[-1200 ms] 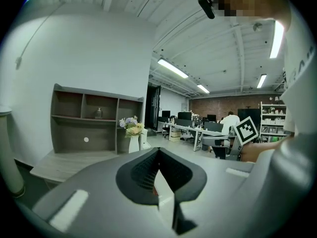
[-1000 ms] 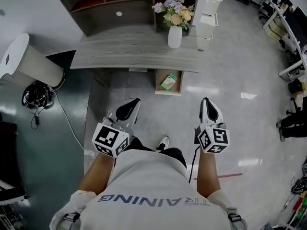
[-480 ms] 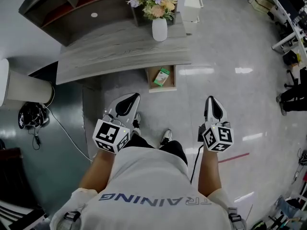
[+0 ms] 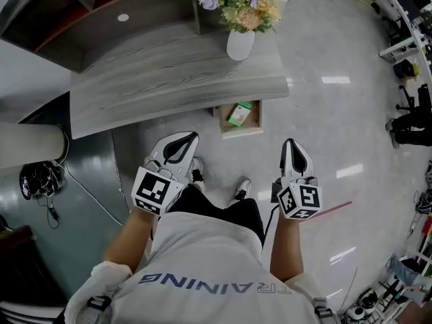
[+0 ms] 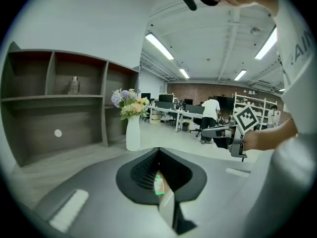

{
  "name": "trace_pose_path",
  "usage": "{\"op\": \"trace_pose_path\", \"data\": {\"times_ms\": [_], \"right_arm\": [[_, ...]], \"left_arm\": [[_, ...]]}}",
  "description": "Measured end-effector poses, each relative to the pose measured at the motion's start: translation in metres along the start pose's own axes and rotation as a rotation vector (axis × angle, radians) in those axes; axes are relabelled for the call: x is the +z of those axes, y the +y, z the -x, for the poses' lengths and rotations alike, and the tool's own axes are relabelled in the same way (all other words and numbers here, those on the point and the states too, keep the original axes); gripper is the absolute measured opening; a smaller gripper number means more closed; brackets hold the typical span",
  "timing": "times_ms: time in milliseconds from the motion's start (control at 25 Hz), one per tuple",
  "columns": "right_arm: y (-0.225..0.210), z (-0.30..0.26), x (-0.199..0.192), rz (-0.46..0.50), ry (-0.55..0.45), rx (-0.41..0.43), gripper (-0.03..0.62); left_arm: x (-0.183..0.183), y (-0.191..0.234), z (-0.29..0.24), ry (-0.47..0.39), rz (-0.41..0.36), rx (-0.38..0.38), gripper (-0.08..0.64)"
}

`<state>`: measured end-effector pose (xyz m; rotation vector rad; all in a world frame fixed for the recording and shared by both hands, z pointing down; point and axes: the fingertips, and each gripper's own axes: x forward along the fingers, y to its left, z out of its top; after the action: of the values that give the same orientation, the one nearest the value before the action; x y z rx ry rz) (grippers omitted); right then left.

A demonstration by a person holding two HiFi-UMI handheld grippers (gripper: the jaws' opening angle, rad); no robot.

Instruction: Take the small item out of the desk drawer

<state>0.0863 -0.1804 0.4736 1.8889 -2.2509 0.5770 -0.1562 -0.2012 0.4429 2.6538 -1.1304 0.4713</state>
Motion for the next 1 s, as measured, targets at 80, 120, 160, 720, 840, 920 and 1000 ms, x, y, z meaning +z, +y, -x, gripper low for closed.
{"op": "trace_pose_path", "data": {"times_ms": [80, 120, 160, 720, 840, 920, 1000], "right_arm": [[0.005, -0.012, -0.012, -0.016, 0.016, 0.000, 0.015], [0.006, -0.017, -0.019, -0.026, 0.026, 0.002, 0.015], [0.006, -0.020, -0.025, -0.032, 0.037, 0.004, 0.015], [-0.015, -0.046, -0.096, -0.149, 0.232, 0.055, 0.428], [-0.013, -0.061, -0.116, -0.180, 0.270, 0.057, 0.437], [-0.011, -0.077, -0.136, -0.208, 0.299, 0.050, 0.439], [-0.011, -0.099, -0.160, -0.235, 0.335, 0.039, 0.448]], "left_arm": [[-0.006, 0.007, -0.007, 0.005, -0.004, -0.002, 0.000], [-0.009, 0.010, -0.010, 0.010, 0.002, 0.004, -0.001], [-0.013, 0.012, -0.013, 0.016, 0.011, 0.012, -0.001], [-0.050, -0.019, -0.029, 0.108, 0.092, 0.022, 0.000], [-0.054, -0.017, -0.031, 0.111, 0.104, 0.028, 0.000], [-0.058, -0.016, -0.030, 0.115, 0.125, 0.034, 0.000], [-0.065, -0.015, -0.027, 0.123, 0.146, 0.042, -0.002]]}}
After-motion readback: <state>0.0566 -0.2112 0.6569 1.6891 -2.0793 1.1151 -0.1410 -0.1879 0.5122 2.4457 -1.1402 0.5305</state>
